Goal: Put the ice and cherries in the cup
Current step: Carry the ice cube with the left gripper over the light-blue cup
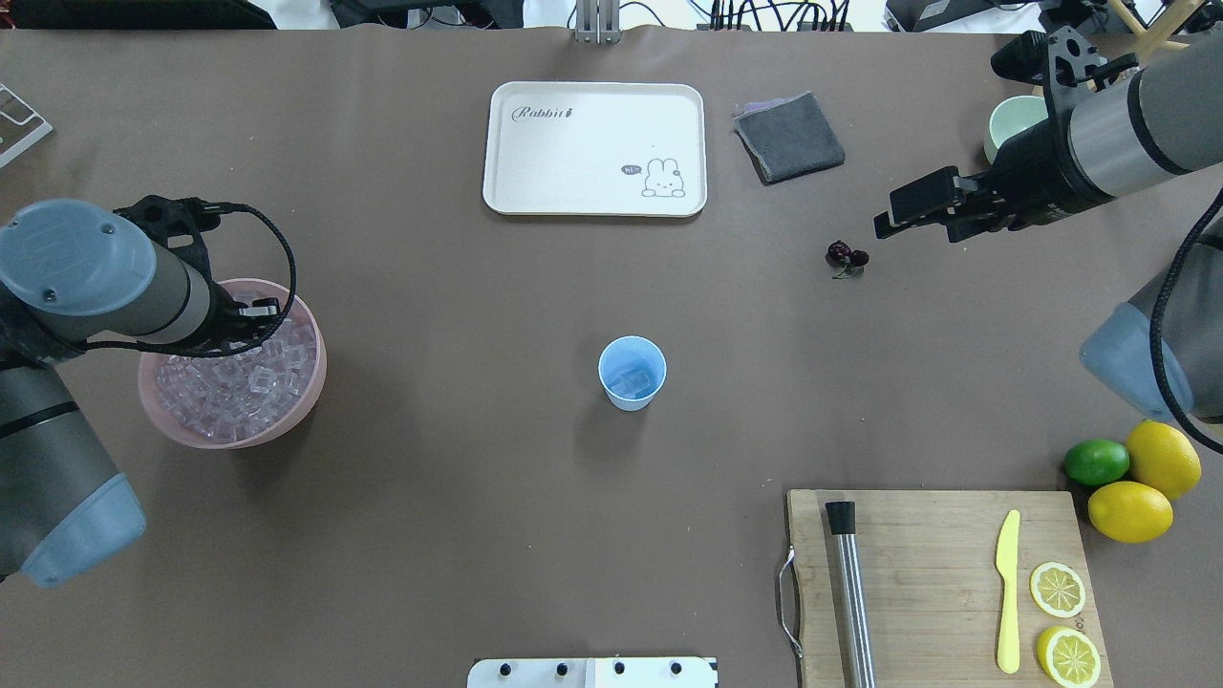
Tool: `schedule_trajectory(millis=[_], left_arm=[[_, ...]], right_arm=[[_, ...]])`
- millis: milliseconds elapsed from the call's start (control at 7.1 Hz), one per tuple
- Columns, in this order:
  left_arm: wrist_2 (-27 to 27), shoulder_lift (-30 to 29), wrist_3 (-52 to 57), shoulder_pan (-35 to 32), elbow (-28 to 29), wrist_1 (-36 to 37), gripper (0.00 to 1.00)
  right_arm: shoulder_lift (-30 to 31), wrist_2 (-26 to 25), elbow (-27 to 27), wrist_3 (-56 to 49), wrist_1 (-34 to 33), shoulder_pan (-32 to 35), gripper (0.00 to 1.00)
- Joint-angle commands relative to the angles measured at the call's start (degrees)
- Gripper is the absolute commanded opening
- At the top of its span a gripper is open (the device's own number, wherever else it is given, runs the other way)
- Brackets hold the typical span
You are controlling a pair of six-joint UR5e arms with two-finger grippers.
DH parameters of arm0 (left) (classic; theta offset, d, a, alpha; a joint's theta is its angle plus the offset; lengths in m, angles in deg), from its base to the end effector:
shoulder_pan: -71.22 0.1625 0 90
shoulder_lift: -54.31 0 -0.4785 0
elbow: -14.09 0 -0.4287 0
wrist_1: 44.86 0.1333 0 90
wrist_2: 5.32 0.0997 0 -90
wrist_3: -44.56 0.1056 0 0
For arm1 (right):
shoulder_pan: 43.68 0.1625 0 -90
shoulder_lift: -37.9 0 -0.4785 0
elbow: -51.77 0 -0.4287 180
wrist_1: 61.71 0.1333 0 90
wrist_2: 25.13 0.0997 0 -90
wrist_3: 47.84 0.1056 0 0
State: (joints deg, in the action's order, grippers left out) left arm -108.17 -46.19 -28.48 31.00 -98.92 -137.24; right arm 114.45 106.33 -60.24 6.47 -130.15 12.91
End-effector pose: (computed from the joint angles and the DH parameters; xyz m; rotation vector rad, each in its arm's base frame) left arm 0.3764 -0.4621 0.4213 0.1085 0.6543 -0.3208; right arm -0.2671 -0.5200 0.3386 0.2249 -1.1285 -0.0361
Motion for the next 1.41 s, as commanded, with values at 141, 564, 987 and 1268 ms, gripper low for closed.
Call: schedule_trajectory(millis=[141, 564, 987, 1268], left_arm=[[-6.1, -5.3, 3.9, -4.2, -3.1, 5.0, 0.00], [-6.0, -23.4, 0.3, 0.4, 0.4, 12.8, 0.00], [-1.3, -36.8, -4.3, 6.3, 9.5, 12.6, 0.00], [1.8, -41.4, -5.5, 9.5, 15.3, 11.1, 0.00]], right_arm=[[-0.1, -0.1, 0.0, 0.0, 0.0, 0.0, 1.00], [0.1, 0.1, 0.0, -0.8, -0.6, 1.8, 1.00], [-1.9, -5.2, 4.8, -1.0, -0.8, -1.5, 0.99], [-5.9, -8.0, 10.7, -1.0, -0.8, -3.0, 0.99]])
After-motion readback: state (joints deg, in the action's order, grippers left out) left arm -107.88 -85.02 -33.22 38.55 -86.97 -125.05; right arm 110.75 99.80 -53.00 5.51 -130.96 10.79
